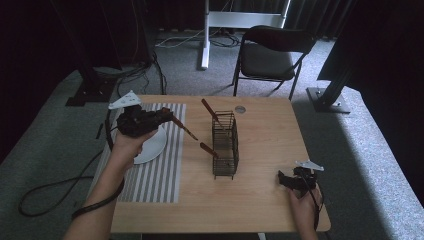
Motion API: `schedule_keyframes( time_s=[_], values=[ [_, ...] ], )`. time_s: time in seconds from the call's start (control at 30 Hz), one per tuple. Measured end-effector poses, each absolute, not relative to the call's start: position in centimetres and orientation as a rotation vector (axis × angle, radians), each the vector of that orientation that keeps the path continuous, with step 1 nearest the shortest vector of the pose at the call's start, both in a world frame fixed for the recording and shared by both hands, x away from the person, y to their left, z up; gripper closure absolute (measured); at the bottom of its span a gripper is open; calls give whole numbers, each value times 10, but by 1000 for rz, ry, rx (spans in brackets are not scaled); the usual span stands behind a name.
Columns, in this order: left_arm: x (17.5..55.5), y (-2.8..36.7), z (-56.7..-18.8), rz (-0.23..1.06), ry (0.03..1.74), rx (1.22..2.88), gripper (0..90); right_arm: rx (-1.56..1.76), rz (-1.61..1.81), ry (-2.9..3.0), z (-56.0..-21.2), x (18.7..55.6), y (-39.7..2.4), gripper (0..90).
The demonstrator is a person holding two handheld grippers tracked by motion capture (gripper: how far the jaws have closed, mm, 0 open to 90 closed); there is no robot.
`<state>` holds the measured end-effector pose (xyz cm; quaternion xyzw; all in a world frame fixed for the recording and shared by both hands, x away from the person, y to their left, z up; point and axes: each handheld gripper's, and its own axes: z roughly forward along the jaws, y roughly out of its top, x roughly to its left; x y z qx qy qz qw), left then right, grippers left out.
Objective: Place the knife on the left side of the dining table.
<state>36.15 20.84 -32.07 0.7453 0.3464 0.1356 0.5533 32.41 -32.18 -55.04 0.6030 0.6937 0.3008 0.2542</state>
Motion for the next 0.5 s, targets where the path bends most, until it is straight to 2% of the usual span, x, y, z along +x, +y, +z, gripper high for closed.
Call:
schedule_keyframes(
  time_s=[0.5],
  values=[
    [345, 244, -355, 323, 901, 1781, 753, 1638, 817, 1885, -550, 324, -322, 115]
  ],
)
